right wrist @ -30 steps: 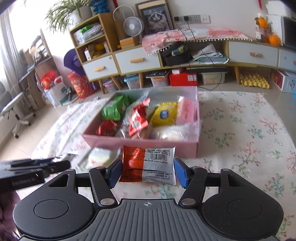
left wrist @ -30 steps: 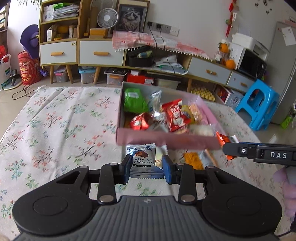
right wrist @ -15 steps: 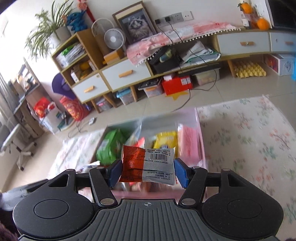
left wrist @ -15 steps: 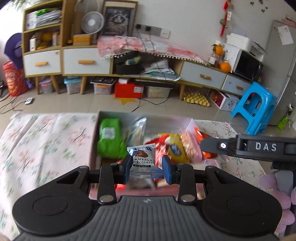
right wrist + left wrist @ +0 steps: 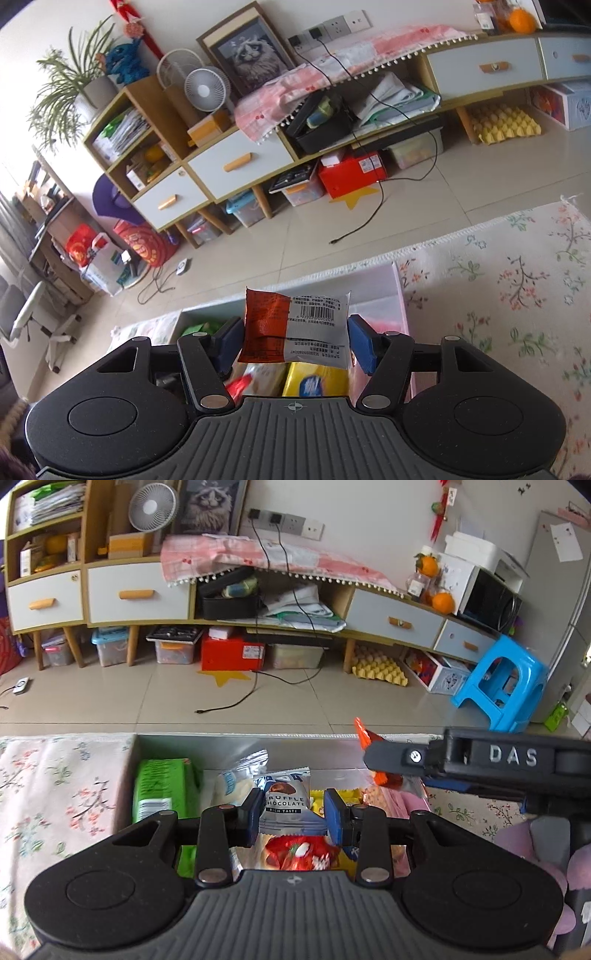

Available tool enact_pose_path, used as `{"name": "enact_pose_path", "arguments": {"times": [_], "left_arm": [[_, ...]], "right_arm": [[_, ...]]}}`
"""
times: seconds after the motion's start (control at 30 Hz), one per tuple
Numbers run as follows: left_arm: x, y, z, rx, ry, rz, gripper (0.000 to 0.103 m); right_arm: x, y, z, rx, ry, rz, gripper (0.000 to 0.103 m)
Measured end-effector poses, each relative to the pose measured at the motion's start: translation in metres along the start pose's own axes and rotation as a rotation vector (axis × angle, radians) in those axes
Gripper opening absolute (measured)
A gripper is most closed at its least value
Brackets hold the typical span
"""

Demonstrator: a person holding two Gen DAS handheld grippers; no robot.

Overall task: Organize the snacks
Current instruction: 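Lift both packets and carry them over the pink box, then lower both packets into the box and open both grippers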

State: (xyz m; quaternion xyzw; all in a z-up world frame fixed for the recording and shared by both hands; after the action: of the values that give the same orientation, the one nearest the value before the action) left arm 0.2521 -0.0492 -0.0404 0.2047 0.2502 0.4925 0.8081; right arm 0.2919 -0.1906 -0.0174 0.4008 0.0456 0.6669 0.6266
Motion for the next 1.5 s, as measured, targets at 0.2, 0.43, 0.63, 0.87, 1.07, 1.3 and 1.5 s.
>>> {"name": "enact_pose_path", "arguments": {"times": [0.2,0.43,0.63,0.87,1.07,1.3,1.5], "left_arm": [[-0.005,-0.012,-0.001,0.032,-0.03,-0.019,0.033],[-0.003,-0.018,0.0,0.048,-0.038,-0.02,0.033],[-0.002,-0.018,0.001,0.034,-0.038,-0.007,0.045],[-0.004,-0.016,0.002,0.034,-0.047,0.0,0.053],[-0.006,-0.007,0.001,0.04,-0.064,0.02,0.058],[-0.011,0.013,-0.003,0.039,-0.072,0.034,0.071],[-0.016,0.033,-0.007,0.035,-0.085,0.056,0.084]], "right_arm": [[-0.003,-0.015,0.003,0.014,-0.002,-0.005,0.062],[-0.005,-0.026,0.003,0.026,0.002,-0.021,0.063],[-0.005,-0.026,0.005,0.03,-0.008,-0.01,0.075],[-0.003,-0.023,0.007,0.03,-0.003,-0.012,0.075],[0.001,-0.012,0.01,0.025,-0.004,-0.013,0.076],[0.012,0.011,0.006,0.025,0.024,-0.015,0.079],[0.021,0.034,-0.005,0.037,0.052,-0.024,0.083]]}}
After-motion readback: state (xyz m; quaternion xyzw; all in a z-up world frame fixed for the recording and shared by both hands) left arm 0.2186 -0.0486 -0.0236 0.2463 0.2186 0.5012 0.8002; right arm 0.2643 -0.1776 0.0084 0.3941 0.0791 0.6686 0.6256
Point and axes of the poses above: each gripper's, at about its wrist camera, not at the fingertips, and y roughly against the way its jaws point, x to its left, z to its top, the point moved 4 cm from there along -y, roughly the way its jaws point, and after that the axes turned 6 degrees about -x, right-handed, at the moved point
